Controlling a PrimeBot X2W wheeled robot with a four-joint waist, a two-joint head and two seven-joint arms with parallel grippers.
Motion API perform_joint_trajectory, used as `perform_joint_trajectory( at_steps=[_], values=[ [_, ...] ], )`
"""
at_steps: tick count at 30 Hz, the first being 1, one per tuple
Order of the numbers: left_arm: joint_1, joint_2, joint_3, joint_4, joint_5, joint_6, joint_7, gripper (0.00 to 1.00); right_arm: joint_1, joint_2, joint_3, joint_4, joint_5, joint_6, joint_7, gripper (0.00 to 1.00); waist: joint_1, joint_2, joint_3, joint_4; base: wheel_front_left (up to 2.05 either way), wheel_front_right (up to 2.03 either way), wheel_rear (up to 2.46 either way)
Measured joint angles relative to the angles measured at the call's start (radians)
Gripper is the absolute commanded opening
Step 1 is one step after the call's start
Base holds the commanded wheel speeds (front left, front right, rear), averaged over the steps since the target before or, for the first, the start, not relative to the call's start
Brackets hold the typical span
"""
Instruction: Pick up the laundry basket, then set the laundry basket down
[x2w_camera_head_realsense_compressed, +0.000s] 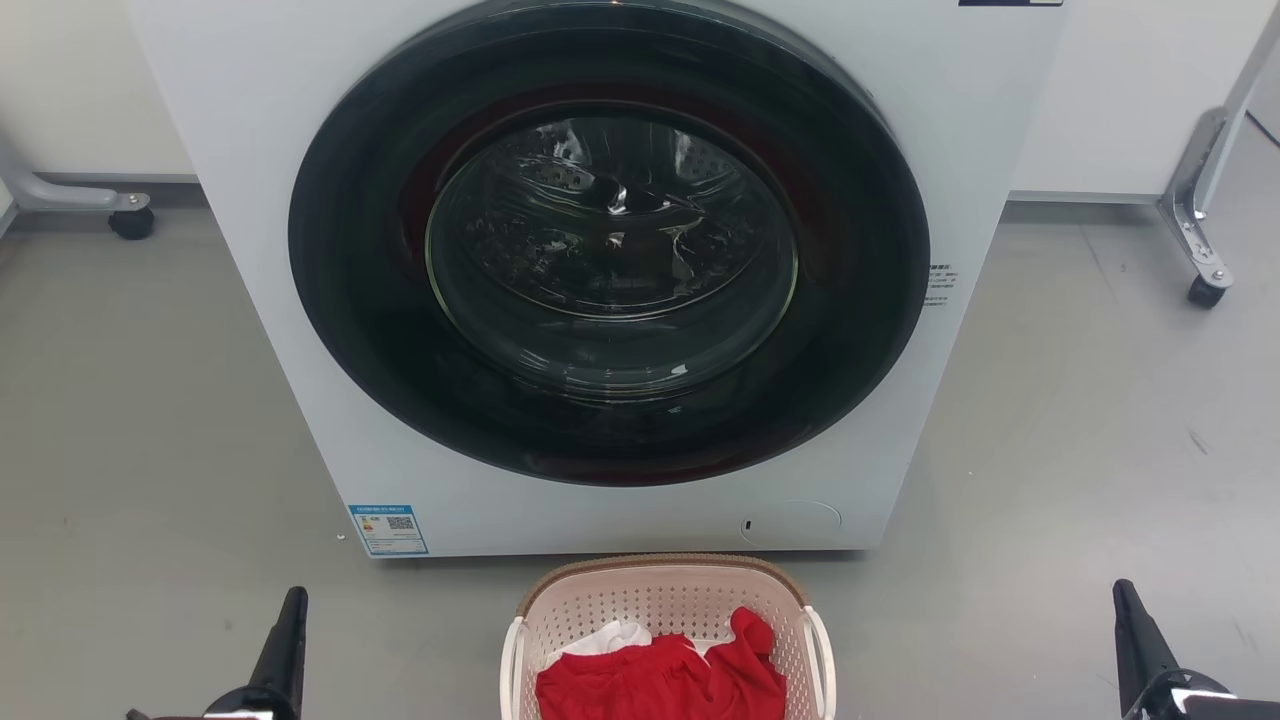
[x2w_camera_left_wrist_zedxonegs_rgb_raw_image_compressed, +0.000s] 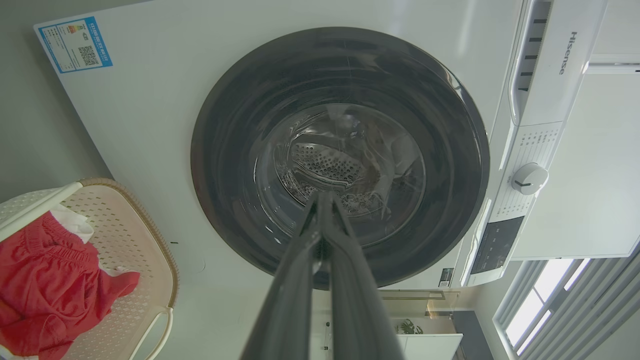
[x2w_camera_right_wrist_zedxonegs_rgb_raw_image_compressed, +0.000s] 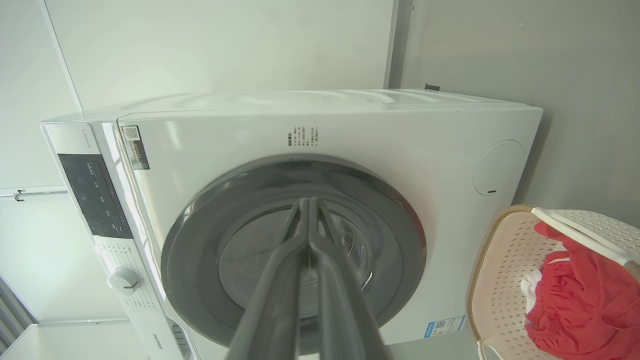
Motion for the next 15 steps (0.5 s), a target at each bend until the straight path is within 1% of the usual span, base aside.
perform_joint_trajectory(
  at_steps=[15],
  values=[
    [0.0, 0.0, 0.0, 0.0, 0.0, 0.0, 0.0, 0.0, 0.0, 0.0, 0.0, 0.0, 0.0, 0.0, 0.0, 0.0, 0.0, 0.0, 0.0, 0.0, 0.0, 0.0, 0.0]
  ],
)
